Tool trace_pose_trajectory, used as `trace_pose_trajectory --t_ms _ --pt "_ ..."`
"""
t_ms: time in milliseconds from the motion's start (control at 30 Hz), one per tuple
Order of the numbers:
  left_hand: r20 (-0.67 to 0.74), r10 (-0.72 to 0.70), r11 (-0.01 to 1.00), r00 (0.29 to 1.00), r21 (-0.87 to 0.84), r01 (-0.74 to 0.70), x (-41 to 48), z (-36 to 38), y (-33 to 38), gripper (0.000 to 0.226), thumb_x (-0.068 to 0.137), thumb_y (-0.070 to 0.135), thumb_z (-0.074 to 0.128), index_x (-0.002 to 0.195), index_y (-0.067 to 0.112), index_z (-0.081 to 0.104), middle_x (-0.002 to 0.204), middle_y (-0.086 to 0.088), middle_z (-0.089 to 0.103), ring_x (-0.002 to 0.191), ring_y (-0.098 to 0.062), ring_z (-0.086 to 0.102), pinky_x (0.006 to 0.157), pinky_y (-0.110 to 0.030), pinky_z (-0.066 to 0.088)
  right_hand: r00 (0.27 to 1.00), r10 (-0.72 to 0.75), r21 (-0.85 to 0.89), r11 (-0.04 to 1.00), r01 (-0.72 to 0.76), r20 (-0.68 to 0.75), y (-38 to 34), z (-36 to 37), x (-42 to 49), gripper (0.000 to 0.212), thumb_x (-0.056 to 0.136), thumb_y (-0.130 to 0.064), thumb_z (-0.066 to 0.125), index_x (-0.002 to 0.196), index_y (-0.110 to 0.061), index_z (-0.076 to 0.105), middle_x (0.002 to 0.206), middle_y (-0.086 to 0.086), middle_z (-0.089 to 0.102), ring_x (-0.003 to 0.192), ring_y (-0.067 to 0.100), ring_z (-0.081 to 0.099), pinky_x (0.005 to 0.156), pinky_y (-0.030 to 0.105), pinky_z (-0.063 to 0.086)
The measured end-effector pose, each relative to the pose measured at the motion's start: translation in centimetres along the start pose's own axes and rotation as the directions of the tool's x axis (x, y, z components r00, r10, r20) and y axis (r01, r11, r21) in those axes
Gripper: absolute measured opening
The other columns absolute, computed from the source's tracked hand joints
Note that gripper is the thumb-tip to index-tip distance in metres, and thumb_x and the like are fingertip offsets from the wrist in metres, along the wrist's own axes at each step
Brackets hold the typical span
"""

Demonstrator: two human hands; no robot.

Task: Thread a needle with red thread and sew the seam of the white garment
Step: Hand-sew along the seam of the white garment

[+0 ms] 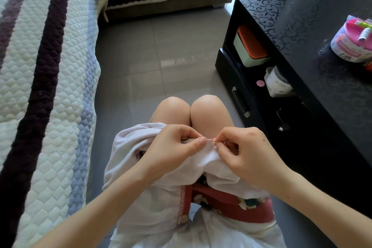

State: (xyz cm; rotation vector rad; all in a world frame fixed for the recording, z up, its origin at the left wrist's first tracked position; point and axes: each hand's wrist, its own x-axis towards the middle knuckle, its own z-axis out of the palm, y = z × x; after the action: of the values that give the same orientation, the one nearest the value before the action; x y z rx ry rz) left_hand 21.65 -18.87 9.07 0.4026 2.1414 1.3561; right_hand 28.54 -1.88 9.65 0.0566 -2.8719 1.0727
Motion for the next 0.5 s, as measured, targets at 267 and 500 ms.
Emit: trace_pose_trajectory --t_ms 267,500 --pt "0.063 -0.039 0.998 0.997 -0.051 0.042 0.15 -0.05 0.03 0.013 0.091 0.022 0.064 0.084 0.019 0.074 0.079 0.009 0.074 0.077 0.003 0.065 0.073 -0.017 0.051 0.979 0.171 0.311 0.93 -0.198 0.112 0.51 -0.61 0.16 0.022 0.086 -0.002 0.063 0.072 -0.017 0.07 0.063 -0.012 0.067 0.061 0.007 0.063 0.059 0.025 0.051" --pt "0.257 -0.07 0.947 0.964 -0.288 0.145 0.34 -0.53 -0.12 0.015 0.091 0.023 0.063 0.085 0.014 0.073 0.084 -0.001 0.072 0.08 -0.007 0.064 0.074 -0.021 0.051 0.951 0.239 0.537 0.785 -0.309 0.198 0.61 -0.74 0.17 0.02 0.087 0.005 0.06 0.078 -0.008 0.072 0.077 0.005 0.073 0.083 0.025 0.069 0.078 0.034 0.055"
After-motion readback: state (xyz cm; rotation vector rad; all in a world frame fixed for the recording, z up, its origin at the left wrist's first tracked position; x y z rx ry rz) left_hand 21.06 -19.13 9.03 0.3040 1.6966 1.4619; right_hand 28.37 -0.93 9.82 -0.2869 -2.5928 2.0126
